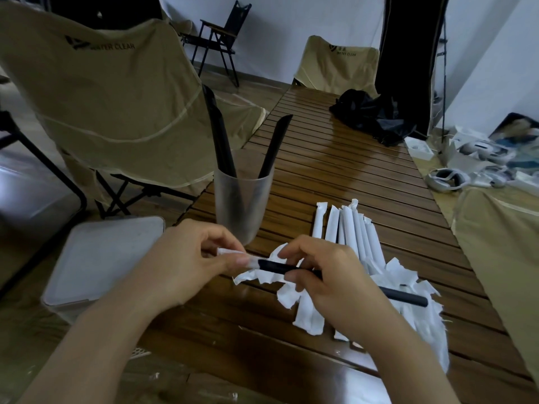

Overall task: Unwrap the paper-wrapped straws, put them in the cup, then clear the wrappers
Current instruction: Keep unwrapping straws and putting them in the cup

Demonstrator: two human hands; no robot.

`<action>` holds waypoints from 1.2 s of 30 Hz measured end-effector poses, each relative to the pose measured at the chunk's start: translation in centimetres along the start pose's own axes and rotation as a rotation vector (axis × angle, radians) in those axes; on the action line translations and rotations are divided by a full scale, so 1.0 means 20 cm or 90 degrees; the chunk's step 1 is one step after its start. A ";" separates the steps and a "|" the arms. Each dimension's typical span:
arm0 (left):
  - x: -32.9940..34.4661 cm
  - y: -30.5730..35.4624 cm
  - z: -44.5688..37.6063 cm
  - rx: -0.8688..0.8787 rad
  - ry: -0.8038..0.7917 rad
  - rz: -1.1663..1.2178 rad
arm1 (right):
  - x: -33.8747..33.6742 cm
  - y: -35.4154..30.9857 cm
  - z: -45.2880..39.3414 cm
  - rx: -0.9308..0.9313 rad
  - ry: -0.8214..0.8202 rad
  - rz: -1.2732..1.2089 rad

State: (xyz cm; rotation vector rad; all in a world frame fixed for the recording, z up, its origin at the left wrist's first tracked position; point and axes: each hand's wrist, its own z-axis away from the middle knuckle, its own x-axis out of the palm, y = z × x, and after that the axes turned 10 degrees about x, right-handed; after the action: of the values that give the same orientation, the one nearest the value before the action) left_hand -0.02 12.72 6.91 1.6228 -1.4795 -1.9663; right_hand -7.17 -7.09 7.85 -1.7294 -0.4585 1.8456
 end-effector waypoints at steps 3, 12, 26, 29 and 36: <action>0.01 0.00 0.00 -0.005 -0.033 -0.001 | 0.00 0.01 0.00 0.024 -0.019 -0.012; -0.01 0.02 0.00 0.020 -0.049 0.040 | 0.01 0.03 0.01 -0.017 -0.005 -0.077; 0.08 0.05 -0.01 0.068 -0.033 0.040 | 0.05 0.02 0.00 -0.061 0.126 -0.028; 0.08 0.06 -0.02 0.077 -0.010 0.034 | 0.07 0.01 0.00 -0.047 0.173 -0.021; 0.10 0.08 -0.02 0.096 0.010 0.010 | 0.13 -0.02 0.00 0.063 0.221 -0.039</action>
State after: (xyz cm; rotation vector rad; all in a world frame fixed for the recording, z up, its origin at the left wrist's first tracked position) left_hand -1.05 10.40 6.94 1.6747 -1.6654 -1.8692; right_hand -7.06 -5.26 6.02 -1.8945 -0.2724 1.4582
